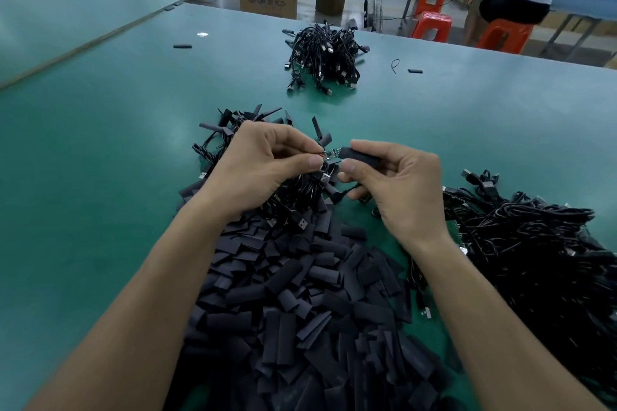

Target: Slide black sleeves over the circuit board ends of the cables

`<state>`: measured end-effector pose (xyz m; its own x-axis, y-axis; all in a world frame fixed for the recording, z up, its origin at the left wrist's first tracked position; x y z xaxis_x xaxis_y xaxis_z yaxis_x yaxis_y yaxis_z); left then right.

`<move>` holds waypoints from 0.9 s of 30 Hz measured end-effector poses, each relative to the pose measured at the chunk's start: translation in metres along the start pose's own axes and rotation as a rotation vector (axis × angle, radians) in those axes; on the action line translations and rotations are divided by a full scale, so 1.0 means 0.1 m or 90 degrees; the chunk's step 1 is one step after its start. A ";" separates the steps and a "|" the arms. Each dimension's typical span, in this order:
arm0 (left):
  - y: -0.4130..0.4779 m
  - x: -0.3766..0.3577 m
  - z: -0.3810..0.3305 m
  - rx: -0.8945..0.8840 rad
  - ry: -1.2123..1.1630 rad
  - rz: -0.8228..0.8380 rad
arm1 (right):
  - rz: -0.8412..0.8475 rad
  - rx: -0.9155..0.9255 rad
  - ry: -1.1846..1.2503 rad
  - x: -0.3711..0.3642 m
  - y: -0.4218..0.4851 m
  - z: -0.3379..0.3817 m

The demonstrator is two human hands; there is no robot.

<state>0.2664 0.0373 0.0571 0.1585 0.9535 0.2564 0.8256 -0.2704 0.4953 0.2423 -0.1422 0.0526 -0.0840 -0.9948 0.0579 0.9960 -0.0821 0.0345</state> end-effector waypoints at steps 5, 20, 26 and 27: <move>-0.01 -0.05 0.00 0.004 -0.011 0.037 | 0.108 -0.040 -0.018 -0.11 0.02 0.02; -0.04 -0.04 0.06 0.018 0.012 0.026 | 0.080 -0.023 0.012 -0.08 0.00 0.00; -0.04 -0.04 0.07 0.022 0.071 0.032 | 0.080 -0.022 0.039 -0.07 -0.02 -0.01; -0.04 -0.05 0.07 0.022 0.089 0.041 | 0.079 -0.023 0.041 -0.06 -0.02 -0.02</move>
<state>0.2660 0.0344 0.0479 0.1371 0.9060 0.4003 0.8349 -0.3232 0.4455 0.2413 -0.1358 0.0507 0.0413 -0.9991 -0.0045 0.9991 0.0414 -0.0057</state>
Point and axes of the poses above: each hand's wrist, its own y-axis towards the middle knuckle, its own x-axis out of the back of the hand, z = x × y, the point moved 9 cm from there along y, towards the middle knuckle, and after that the axes turned 15 degrees about -x, right-handed, at the moved point
